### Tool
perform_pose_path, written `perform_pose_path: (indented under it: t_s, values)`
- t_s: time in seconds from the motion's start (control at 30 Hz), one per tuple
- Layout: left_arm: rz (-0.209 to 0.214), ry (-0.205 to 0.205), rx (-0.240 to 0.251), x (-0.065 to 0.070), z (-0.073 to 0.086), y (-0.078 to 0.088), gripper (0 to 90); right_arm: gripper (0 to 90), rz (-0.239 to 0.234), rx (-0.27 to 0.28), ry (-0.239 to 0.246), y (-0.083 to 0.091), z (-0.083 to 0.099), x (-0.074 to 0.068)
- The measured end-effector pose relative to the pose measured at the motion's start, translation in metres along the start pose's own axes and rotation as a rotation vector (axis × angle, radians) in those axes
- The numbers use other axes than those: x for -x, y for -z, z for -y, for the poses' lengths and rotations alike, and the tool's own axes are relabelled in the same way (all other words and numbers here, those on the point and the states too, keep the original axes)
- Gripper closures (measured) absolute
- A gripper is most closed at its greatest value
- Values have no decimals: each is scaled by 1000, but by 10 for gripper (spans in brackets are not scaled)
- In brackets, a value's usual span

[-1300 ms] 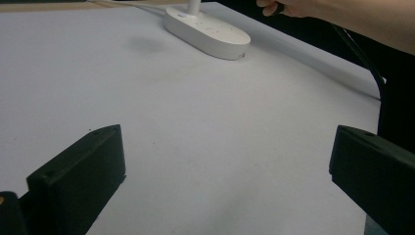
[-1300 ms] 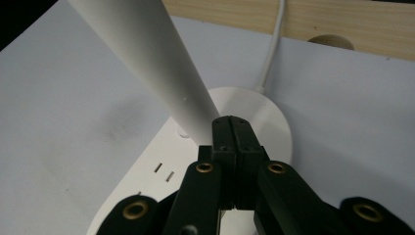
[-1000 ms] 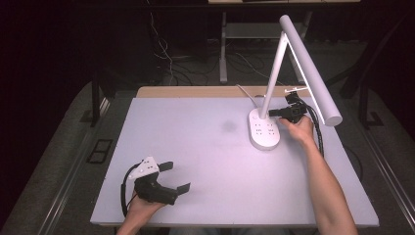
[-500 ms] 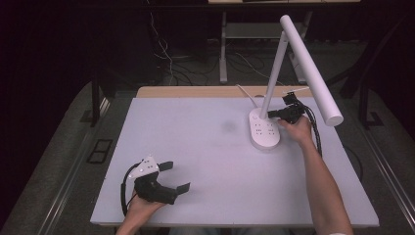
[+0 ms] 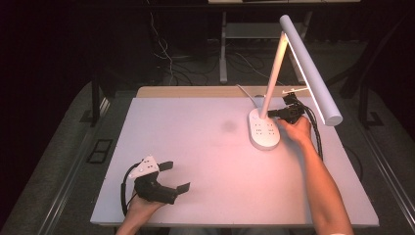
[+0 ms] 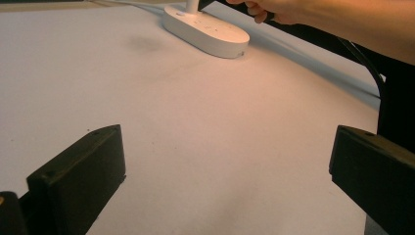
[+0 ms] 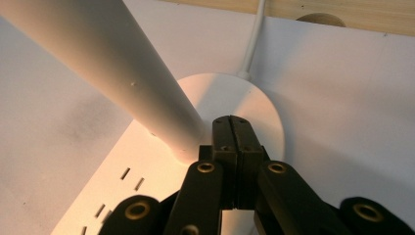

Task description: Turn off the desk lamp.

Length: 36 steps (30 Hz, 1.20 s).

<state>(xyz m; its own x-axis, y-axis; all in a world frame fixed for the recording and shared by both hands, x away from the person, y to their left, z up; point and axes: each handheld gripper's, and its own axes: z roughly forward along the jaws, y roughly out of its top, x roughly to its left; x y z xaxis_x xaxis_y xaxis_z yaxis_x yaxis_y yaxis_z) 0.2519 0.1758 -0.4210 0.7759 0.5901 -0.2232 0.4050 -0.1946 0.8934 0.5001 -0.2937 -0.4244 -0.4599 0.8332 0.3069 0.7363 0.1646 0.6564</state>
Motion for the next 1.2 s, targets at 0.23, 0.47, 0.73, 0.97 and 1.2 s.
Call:
perform_pose_path:
  t_s: [0.23,0.47,0.73,0.97,1.2]
  values:
    - [1,0,0,1,0,0,0,900,-4,-5,-6,1,1,0]
    - [3,-3,-3,1,0,-1,0,900,1,0,2,-1,2,-1]
    - [2,2,-1,0,0,0,0,900,28,-4,14,-1,0,-5]
    - [1,1,-1,1,0,0,0,900,32,-10,14,0,-1,-6]
    - [2,-4,-3,1,0,-1,0,900,5,-5,-5,0,1,-2]
